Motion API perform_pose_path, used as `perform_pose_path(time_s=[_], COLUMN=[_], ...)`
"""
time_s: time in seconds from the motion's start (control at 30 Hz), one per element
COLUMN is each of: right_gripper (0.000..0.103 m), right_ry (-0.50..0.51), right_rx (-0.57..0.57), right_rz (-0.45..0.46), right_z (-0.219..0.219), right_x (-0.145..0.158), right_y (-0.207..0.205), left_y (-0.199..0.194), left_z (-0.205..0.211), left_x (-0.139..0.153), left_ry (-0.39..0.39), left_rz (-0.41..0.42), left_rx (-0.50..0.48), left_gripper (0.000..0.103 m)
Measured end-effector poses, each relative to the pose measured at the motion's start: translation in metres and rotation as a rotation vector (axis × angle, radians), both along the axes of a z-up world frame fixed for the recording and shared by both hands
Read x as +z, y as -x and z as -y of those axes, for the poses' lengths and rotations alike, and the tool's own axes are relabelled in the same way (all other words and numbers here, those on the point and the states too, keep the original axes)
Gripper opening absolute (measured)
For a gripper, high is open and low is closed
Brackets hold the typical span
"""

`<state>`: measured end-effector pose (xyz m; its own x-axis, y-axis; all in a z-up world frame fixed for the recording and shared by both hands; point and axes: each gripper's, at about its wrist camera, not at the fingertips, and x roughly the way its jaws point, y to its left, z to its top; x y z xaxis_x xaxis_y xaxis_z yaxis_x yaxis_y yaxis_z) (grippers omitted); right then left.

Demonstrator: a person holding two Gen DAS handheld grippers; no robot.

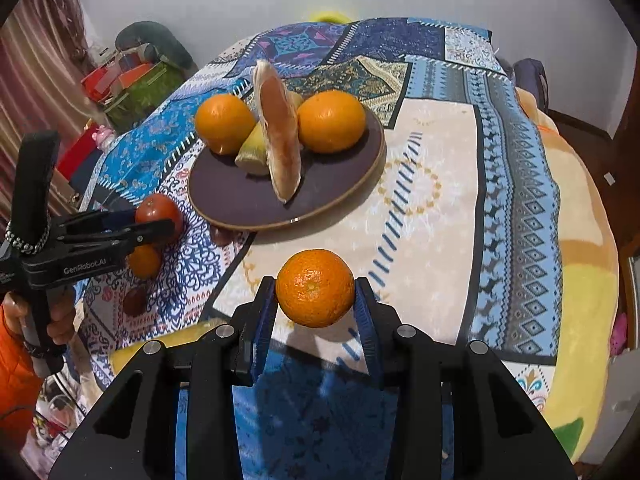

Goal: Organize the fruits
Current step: 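Place the tomato on the plate with the left tool while the right tool places the mandarin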

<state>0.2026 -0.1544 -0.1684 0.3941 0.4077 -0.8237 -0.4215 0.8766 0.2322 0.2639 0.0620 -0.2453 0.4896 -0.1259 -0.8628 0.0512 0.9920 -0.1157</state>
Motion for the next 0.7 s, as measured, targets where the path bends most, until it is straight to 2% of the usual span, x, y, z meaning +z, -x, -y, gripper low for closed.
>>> perform_pose_path(time_s=[0.4, 0.7], right_gripper=[0.036, 0.036], right_ry=[-0.015, -0.023], right_rx=[-0.004, 0.003], right_rz=[0.067, 0.101], right_z=[-0.007, -0.016], right_x=[0.019, 0.024], right_y=[-0.022, -0.044], left_y=[-0.004, -0.026], left_z=[0.005, 0.019], left_x=[0.039, 0.038], left_ry=[0.024, 0.025], left_rz=[0.106, 0.110], left_rx=[-0.009, -0.030], left_gripper=[0.047, 0.047])
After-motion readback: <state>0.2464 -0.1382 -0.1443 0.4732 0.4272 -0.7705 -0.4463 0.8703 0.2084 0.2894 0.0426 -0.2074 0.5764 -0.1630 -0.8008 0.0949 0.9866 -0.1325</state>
